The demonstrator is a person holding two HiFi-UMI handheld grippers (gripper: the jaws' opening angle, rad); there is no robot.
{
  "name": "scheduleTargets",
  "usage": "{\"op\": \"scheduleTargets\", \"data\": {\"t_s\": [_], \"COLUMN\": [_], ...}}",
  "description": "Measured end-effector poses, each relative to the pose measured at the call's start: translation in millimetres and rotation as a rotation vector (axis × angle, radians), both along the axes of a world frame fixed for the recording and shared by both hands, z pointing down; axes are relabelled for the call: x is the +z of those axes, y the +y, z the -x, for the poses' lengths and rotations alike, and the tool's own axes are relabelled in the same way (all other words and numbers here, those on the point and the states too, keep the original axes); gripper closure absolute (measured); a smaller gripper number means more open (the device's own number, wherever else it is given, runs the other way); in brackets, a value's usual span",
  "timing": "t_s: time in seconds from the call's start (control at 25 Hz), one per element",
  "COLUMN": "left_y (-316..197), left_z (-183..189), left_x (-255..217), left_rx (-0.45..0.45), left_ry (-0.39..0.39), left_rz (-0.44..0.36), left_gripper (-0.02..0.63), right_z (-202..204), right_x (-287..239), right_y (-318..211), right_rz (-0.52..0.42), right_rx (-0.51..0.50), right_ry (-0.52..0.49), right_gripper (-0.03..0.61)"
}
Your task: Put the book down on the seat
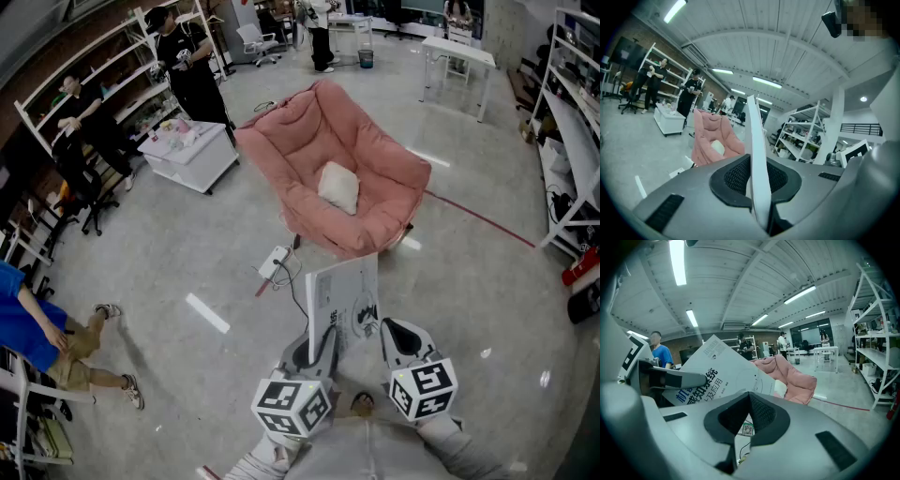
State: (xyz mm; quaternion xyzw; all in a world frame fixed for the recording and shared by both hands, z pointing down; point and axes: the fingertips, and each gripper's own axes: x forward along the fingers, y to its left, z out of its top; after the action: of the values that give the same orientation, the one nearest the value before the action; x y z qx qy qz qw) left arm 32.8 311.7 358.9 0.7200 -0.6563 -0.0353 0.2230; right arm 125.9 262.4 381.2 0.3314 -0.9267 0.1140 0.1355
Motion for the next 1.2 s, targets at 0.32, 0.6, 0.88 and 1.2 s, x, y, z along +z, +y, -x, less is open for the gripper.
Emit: {"op": "scheduleTargets", "data": {"t_s": [0.32, 0.6, 0.88, 1.2], "left_y": [-5, -10, -19, -50], "left_z": [9, 10, 7, 20], "left_x": [-4, -6, 1, 15], "left_rx": [-0.018, -0.04, -0.048, -0.029], "left_ry": [-0.002, -0.011, -0.016, -0.001], "left_rz": [-0.014, -0.024, -0.011, 0.015], "left_gripper": [0.565, 0.565, 0.565, 0.565], "right_z": [7, 6, -3, 2], "right_x": [-3, -3, -5, 7], "right_y": [-7, -12, -20, -52], "right_rz": [-0.021, -0.027, -0.022, 0.004], "right_rx": [-0.017, -0.031, -0.03, 0.005], "right_ry": [0.005, 0.011, -0.027, -0.011], "right_gripper": [0.574, 0.574, 0.574, 0.574]}}
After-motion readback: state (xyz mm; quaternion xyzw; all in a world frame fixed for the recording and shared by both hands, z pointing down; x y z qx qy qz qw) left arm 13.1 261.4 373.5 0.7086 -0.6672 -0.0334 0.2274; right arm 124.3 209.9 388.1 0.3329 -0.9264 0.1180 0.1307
